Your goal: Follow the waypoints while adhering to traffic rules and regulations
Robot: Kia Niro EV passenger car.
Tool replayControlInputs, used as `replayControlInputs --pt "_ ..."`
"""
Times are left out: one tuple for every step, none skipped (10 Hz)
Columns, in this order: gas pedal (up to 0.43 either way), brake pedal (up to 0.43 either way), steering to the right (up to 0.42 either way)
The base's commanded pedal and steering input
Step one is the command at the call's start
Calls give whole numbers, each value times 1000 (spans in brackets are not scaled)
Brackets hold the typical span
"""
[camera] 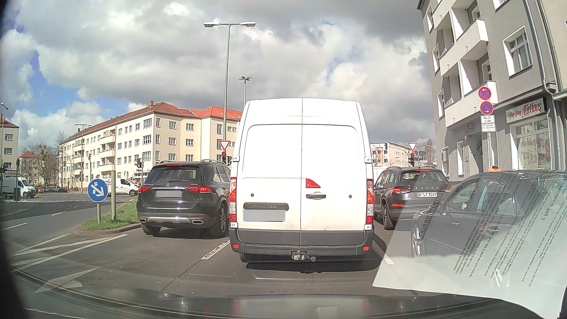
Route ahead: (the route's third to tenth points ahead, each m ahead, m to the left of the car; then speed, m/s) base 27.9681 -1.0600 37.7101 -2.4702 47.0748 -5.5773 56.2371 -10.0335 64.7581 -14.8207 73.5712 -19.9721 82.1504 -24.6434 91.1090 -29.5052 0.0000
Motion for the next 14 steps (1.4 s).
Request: replayControlInputs --pt "0 390 -14" --pt "0 390 -14" --pt "0 390 -14" --pt "0 390 -14" --pt "0 390 -14" --pt "0 390 -14" --pt "0 390 -14" --pt "0 390 -14" --pt "0 390 -14" --pt "0 390 -14" --pt "0 384 -14" --pt "0 390 -14" --pt "0 390 -14" --pt "0 390 -14"
